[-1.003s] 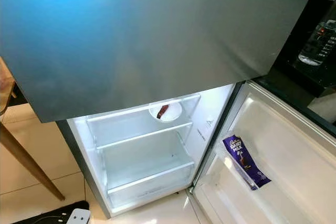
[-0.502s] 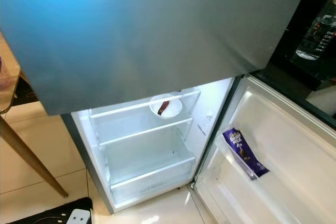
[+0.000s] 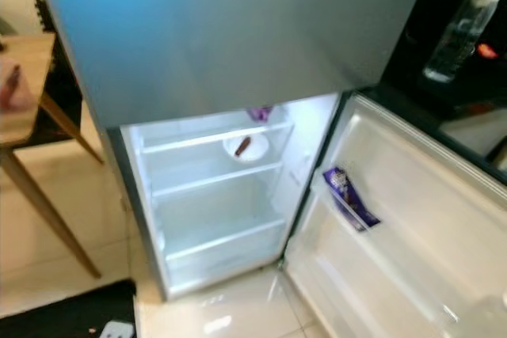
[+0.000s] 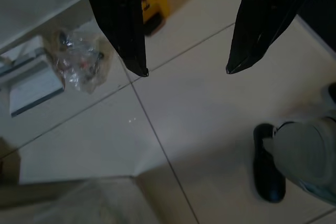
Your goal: Restocking fridge
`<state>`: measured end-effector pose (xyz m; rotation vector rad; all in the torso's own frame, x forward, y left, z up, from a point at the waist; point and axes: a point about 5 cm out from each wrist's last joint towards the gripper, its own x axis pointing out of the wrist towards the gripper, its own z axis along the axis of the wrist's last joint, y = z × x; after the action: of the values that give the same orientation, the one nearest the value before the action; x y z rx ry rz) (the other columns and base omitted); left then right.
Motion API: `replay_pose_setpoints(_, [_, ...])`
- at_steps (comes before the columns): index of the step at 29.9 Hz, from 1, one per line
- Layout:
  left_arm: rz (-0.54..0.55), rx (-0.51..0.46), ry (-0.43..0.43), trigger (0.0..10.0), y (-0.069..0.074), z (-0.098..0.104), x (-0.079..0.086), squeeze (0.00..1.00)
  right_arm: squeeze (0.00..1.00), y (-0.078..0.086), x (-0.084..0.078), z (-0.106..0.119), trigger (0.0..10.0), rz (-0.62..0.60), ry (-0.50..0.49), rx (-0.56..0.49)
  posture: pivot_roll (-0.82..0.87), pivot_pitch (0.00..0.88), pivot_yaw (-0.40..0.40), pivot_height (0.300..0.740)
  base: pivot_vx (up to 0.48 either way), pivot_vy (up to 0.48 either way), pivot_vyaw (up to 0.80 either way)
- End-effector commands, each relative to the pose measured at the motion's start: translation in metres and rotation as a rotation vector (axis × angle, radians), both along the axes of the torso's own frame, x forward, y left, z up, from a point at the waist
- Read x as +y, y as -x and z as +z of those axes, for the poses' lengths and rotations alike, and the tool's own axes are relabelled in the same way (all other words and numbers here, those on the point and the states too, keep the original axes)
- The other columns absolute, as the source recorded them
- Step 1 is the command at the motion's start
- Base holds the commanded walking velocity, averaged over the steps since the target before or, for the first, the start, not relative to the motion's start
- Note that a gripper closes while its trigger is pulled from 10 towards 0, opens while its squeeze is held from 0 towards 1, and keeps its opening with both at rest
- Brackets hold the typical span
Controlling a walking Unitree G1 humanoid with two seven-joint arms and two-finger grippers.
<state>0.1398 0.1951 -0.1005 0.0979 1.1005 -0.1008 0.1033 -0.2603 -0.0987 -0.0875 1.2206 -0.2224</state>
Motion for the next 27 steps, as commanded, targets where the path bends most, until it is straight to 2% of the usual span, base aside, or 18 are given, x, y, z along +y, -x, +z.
replay_pose_setpoints(1, [-0.002, 0.057, 0.003, 10.0, 0.015, -0.0056, -0.0021, 0.0, 0.0, -0.0044, -0.003, 0.0022, 10.0, 0.01, 0.008, -0.011, -0.06, 0.049, -0.03, 0.74, -0.296, 0.0, 0.0])
replay_pose_setpoints(9, [-0.011, 0.055, 0.005, 10.0, 0.0137, -0.0054, -0.0034, 0.0, 0.0, -0.0025, -0.0045, 0.0022, 10.0, 0.034, 0.005, -0.002, -0.06, 0.045, -0.033, 0.74, -0.289, 0.0, 0.0])
replay_pose_setpoints(12, [-0.012, 0.054, 0.004, 10.0, 0.0131, -0.0052, -0.0031, 0.0, 0.0, -0.0017, -0.005, 0.0022, 10.0, 0.035, 0.001, 0.002, -0.06, 0.043, -0.033, 0.74, -0.264, 0.0, -0.64])
replay_pose_setpoints(25, [-0.042, 0.061, -0.012, 10.0, 0.0144, -0.0056, -0.0026, 0.0, 0.0, -0.0032, -0.0049, 0.0025, 10.0, 0.037, 0.001, 0.003, -0.06, 0.036, -0.035, 0.74, 0.0, 0.0, -0.79])
replay_pose_setpoints(27, [-0.041, 0.057, -0.004, 10.0, 0.0148, -0.0055, -0.0027, 0.0, 0.0, -0.0037, -0.006, 0.003, 10.0, 0.031, 0.006, -0.001, -0.06, 0.037, -0.037, 0.74, 0.0, 0.0, 0.0])
